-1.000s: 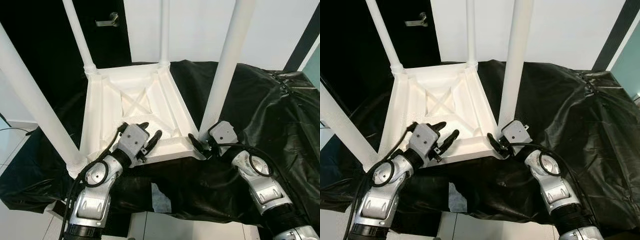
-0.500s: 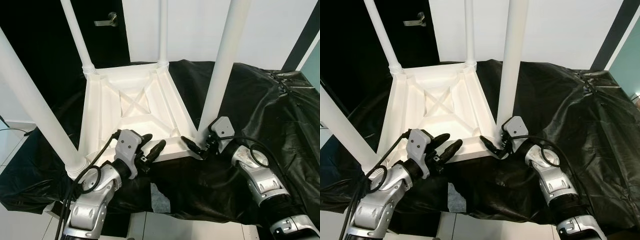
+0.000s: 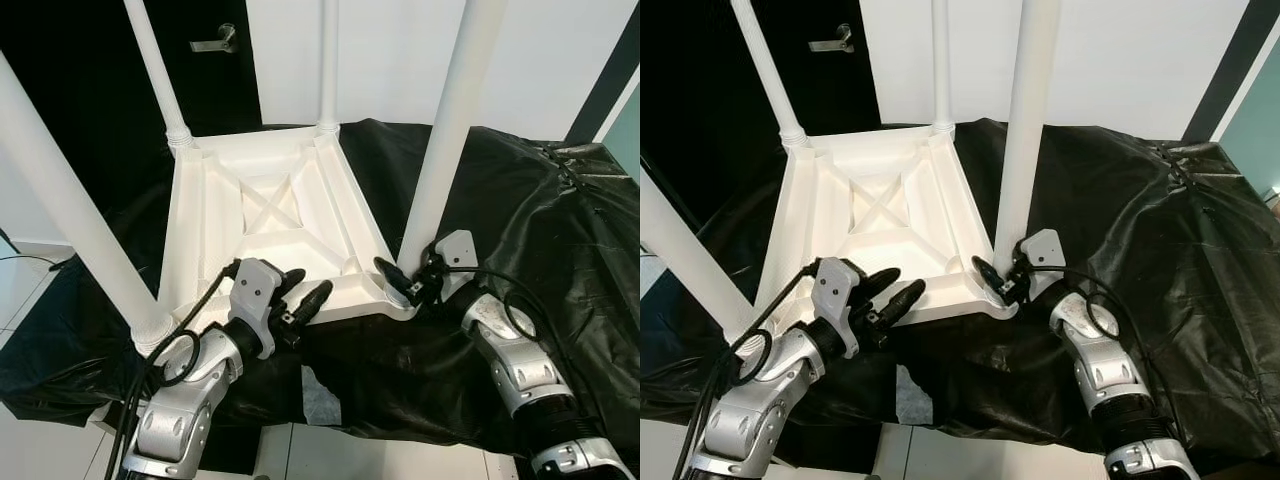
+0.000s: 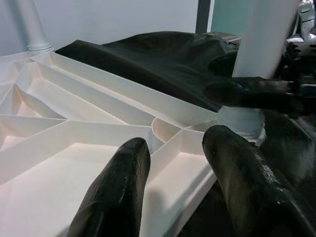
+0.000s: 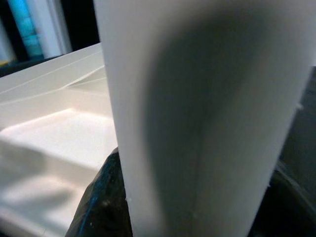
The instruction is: Building children table
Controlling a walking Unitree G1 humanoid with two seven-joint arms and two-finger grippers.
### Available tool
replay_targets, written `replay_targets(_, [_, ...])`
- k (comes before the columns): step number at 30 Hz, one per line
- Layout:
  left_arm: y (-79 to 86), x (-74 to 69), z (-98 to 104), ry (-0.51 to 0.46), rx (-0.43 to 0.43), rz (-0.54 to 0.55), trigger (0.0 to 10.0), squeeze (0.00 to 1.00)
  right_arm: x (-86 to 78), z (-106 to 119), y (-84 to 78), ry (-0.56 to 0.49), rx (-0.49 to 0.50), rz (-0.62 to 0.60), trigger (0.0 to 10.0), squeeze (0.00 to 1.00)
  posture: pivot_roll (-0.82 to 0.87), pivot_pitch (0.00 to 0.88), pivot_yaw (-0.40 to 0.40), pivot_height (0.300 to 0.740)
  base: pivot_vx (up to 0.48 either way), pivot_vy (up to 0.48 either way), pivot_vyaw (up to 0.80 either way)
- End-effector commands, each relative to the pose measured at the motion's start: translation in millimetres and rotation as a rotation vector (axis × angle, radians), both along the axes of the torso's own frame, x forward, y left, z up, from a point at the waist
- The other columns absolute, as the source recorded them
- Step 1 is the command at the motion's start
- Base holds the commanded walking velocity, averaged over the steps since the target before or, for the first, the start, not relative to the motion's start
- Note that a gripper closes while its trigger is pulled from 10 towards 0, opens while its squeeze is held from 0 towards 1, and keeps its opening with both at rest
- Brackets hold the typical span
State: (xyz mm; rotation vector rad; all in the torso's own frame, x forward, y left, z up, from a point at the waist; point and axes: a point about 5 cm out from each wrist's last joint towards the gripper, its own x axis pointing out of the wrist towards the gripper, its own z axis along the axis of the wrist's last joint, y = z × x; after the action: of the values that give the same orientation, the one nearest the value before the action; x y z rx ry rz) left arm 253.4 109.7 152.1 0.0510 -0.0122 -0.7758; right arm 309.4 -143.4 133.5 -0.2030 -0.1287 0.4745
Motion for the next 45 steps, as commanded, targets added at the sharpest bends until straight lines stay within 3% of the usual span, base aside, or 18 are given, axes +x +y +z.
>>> replay_targets(1, [-8.3, -6.1, 3.9, -0.008, 0.007, -0.176, 10.0, 0.0, -3.4, -17.7, -7.2, 0.077, 0.01, -0.177, 0.0, 0.0, 0.05, 0.0, -0.018, 0.74, 0.0, 0.0, 0.0])
replay_targets(6, [-9.6, -5.7, 5.4, -0.006, 0.006, -0.185, 10.0, 0.0, -8.7, -23.6, 0.8, 0.082, 0.065, -0.433, 0.0, 0.0, 0.06, 0.0, -0.012, 0.74, 0.0, 0.0, 0.0])
replay_targets(11, [-9.6, -4.8, 7.8, -0.015, 0.007, -0.185, 10.0, 0.0, -11.9, -29.9, 6.9, 0.12, 0.108, -0.529, 0.0, 0.0, 0.06, 0.0, -0.011, 0.74, 0.0, 0.0, 0.0])
replay_targets(12, [-8.6, -4.2, 8.2, -0.016, 0.008, -0.181, 10.0, 0.0, -12.0, -27.0, 12.4, 0.104, 0.124, -0.512, 2.2, 0.0, 0.06, 0.0, -0.004, 0.74, 0.0, 0.0, 0.0])
replay_targets(13, [-7.9, -3.9, 8.4, -0.017, 0.009, -0.178, 10.0, 0.0, -12.0, -24.4, 16.1, 0.089, 0.133, -0.497, 2.2, 0.0, 0.06, 0.0, -0.004, 0.74, 0.0, 0.0, 0.0])
replay_targets(14, [-7.6, -3.5, 8.5, -0.017, 0.01, -0.177, 10.0, 0.0, -11.3, -20.1, 19.2, 0.071, 0.158, -0.462, 10.0, 0.0, 0.05, 0.0, -0.002, 0.74, 0.0, 0.0, 0.0])
replay_targets(22, [-8.7, 2.3, 9.5, -0.03, 0.028, -0.17, 10.0, 0.0, -13.1, -1.2, 25.8, -0.03, 0.203, -0.294, 10.0, 0.0, 0.05, 0.0, -0.004, 0.74, 0.0, 0.0, 0.0])
replay_targets(23, [-8.9, 3.2, 10.4, -0.032, 0.026, -0.166, 10.0, 0.0, -13.7, 1.2, 24.8, -0.039, 0.208, -0.268, 10.0, 0.08, 0.05, 0.0, -0.007, 0.74, 0.0, 0.0, 0.0])
replay_targets(24, [-9.0, 4.1, 11.4, -0.037, 0.024, -0.161, 10.0, 0.0, -14.5, 3.9, 20.6, -0.045, 0.206, -0.226, 10.0, 1.0, 0.05, 0.0, -0.011, 0.74, 0.0, 0.0, 0.0])
replay_targets(33, [-10.0, 4.5, 11.6, -0.041, 0.022, -0.152, 10.0, 0.0, -17.3, 8.3, 6.0, -0.032, 0.158, -0.07, 10.0, 1.0, 0.06, 0.0, -0.017, 0.74, 0.0, 0.0, 0.0])
replay_targets(34, [-10.0, 4.9, 11.6, -0.041, 0.022, -0.15, 10.0, 0.0, -17.5, 10.3, 3.0, -0.027, 0.111, 0.024, 10.0, 0.0, 0.06, 0.0, -0.016, 0.74, 0.0, 0.0, 0.0])
replay_targets(39, [-9.7, 4.7, 10.8, -0.035, 0.024, -0.156, 10.0, 0.0, -15.2, 9.7, 0.0, -0.004, 0.058, 0.129, 10.0, 0.0, 0.06, 0.0, -0.013, 0.74, 0.0, 0.0, 0.0])
replay_targets(43, [-8.1, 8.5, 10.1, -0.046, 0.057, -0.149, 10.0, 0.0, -2.2, 5.1, -2.9, 0.041, -0.031, 0.231, 10.0, 0.0, 0.06, 0.0, -0.014, 0.74, 0.0, 0.0, 0.0])
replay_targets(44, [-8.0, 9.0, 10.4, -0.047, 0.056, -0.148, 10.0, 0.0, -0.8, 4.5, -2.9, 0.045, -0.036, 0.237, 8.9, 0.0, 0.07, 0.0, -0.016, 0.74, 0.0, 0.0, 0.0])
replay_targets(45, [-8.0, 8.9, 10.8, -0.048, 0.056, -0.149, 10.0, 0.0, 1.1, 2.9, -3.3, 0.051, -0.046, 0.237, 0.0, 0.0, 0.07, 0.0, -0.019, 0.74, 0.0, 0.0, 0.0])
